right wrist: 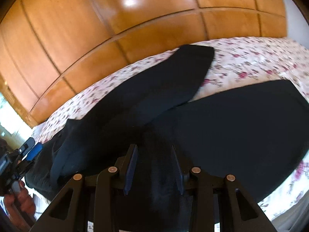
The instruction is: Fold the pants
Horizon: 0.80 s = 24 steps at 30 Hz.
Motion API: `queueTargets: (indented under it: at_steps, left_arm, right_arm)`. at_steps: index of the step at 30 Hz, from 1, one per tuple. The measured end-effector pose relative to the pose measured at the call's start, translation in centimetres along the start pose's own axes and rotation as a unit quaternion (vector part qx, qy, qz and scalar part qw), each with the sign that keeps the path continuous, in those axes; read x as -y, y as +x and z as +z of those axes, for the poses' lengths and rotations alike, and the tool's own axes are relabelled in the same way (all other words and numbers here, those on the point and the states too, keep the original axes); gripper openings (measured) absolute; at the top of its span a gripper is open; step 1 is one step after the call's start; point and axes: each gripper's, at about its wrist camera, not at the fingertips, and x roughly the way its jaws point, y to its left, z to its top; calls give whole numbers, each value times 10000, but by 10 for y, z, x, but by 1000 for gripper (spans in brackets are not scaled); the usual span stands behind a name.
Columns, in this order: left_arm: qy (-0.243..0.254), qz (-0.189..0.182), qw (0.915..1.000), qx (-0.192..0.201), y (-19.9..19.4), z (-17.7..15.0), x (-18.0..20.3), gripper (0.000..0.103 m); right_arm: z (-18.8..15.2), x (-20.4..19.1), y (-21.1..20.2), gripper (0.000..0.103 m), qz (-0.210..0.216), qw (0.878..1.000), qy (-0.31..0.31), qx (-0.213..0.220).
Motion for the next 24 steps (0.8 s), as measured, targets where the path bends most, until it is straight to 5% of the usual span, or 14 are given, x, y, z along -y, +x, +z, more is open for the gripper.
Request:
queueTargets:
  at_steps: [7, 10, 12, 16, 20, 24]
  left_arm:
    - [631, 382, 9948, -696, 65, -7, 32, 45]
    - [707, 400, 9933, -823, 71, -17, 35, 13]
    - [958, 305, 9920, -759, 67, -25, 43, 9]
    - [1627, -75, 9836, -775, 57, -49, 74, 8]
    - [2290, 130, 9677, -1048, 67, -78, 85, 8]
    - [2041, 31, 9745, -932, 73, -87, 67, 11]
  right_arm:
    - [5, 10, -5, 37, -36, 9999, 123, 81]
    - [7, 15, -5, 37, -89, 9998, 126, 116]
    - [10, 19, -4, 37, -109, 9997, 187, 133]
    - [15, 25, -9, 37, -235, 9990, 236, 283]
    - [30, 29, -16, 37, -307, 9977, 280, 527]
    - [62, 15, -11, 42, -131, 9979, 60, 635]
